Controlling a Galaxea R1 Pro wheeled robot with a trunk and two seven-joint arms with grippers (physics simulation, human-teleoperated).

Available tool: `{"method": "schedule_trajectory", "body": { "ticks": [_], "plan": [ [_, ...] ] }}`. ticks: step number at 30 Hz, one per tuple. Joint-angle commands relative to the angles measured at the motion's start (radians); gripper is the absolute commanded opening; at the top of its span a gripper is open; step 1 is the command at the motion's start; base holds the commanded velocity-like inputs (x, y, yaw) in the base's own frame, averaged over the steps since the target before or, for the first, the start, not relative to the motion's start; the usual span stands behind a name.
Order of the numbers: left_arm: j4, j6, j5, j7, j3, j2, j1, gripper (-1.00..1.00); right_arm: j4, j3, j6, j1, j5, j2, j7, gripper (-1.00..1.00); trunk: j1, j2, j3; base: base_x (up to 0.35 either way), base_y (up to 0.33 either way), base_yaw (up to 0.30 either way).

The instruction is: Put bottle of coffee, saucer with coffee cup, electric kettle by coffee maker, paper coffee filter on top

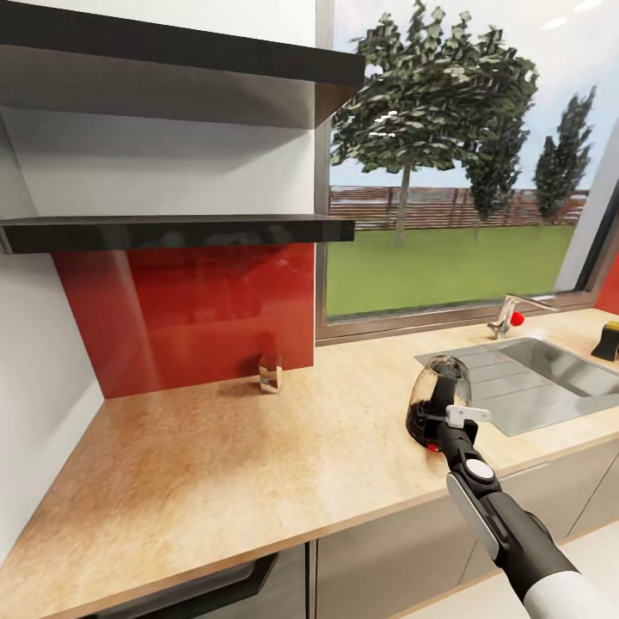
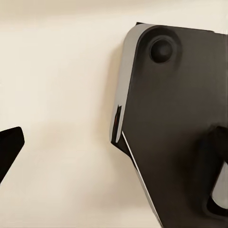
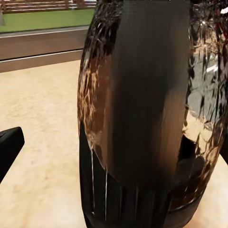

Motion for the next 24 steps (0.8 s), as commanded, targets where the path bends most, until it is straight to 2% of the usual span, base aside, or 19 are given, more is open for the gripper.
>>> {"method": "schedule_trajectory", "body": {
  "ticks": [1,5,6,24],
  "plan": [
    [0.002,-0.005,0.011,-0.005,-0.008,-0.001,-0.001,1.0,-0.002,0.005,0.004,-0.001,-0.005,-0.001,-0.009,1.0,0.001,-0.002,-0.002,0.0,0.0,0.0],
    [0.002,-0.005,0.011,-0.005,-0.008,-0.001,0.0,1.0,-0.002,0.004,0.003,-0.001,-0.005,-0.001,-0.02,1.0,0.001,-0.002,-0.002,0.0,0.0,0.0],
    [0.002,-0.005,0.011,-0.005,-0.008,-0.001,0.0,1.0,-0.002,0.003,0.003,-0.001,-0.005,-0.001,-0.022,-1.0,0.001,-0.002,-0.002,0.0,0.0,0.0],
    [0.002,-0.006,0.011,-0.007,-0.008,-0.002,0.001,1.0,-0.002,0.004,-0.007,0.0,-0.005,-0.001,-0.026,-1.0,0.001,-0.002,-0.002,0.0,0.0,0.0]
  ]
}}
